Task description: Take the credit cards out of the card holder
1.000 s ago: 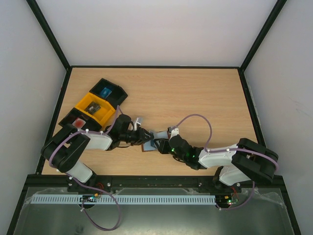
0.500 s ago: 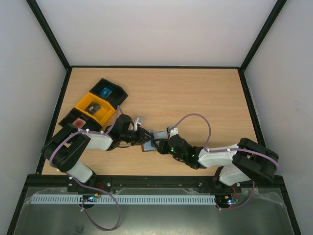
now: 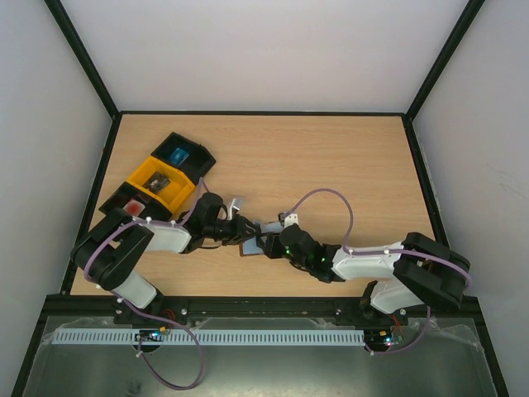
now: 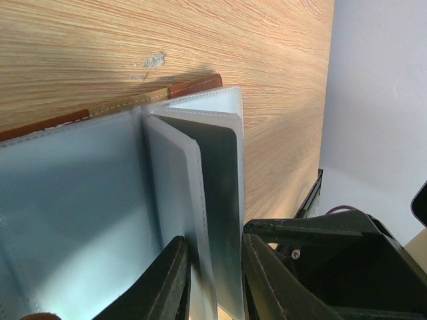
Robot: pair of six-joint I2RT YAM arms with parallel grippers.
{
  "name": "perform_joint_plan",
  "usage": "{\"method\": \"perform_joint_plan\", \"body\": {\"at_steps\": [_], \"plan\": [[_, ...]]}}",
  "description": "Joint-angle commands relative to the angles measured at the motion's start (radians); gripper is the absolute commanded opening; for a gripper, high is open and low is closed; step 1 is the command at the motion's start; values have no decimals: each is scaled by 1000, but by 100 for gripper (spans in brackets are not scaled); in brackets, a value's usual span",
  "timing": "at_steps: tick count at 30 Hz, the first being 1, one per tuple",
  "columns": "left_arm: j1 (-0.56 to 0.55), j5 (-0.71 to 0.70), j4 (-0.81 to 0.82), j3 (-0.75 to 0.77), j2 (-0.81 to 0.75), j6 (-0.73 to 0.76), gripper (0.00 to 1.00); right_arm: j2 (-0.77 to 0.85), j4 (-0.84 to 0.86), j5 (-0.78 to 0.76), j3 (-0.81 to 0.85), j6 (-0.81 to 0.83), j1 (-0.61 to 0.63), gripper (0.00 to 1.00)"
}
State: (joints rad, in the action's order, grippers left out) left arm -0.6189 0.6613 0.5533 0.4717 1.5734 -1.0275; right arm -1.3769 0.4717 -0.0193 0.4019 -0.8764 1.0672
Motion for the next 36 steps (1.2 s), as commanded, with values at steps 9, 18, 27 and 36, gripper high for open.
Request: {"method": "perform_joint_plan", "body": {"at_steps": [9,18,27,36], "plan": [[-5,-8,-9,15,16,21,24,21,-147,-119,41,50,6,35],[-6,-11,-12,13,15,21,25,22,-146,-126,39,46,5,34],[-6,-15,-16,13,16,24,26,38,-162,-162,39,62,5,21],[-5,-19,-16,9,25,24,29,30,-157,-189,37,68,6,9]]}}
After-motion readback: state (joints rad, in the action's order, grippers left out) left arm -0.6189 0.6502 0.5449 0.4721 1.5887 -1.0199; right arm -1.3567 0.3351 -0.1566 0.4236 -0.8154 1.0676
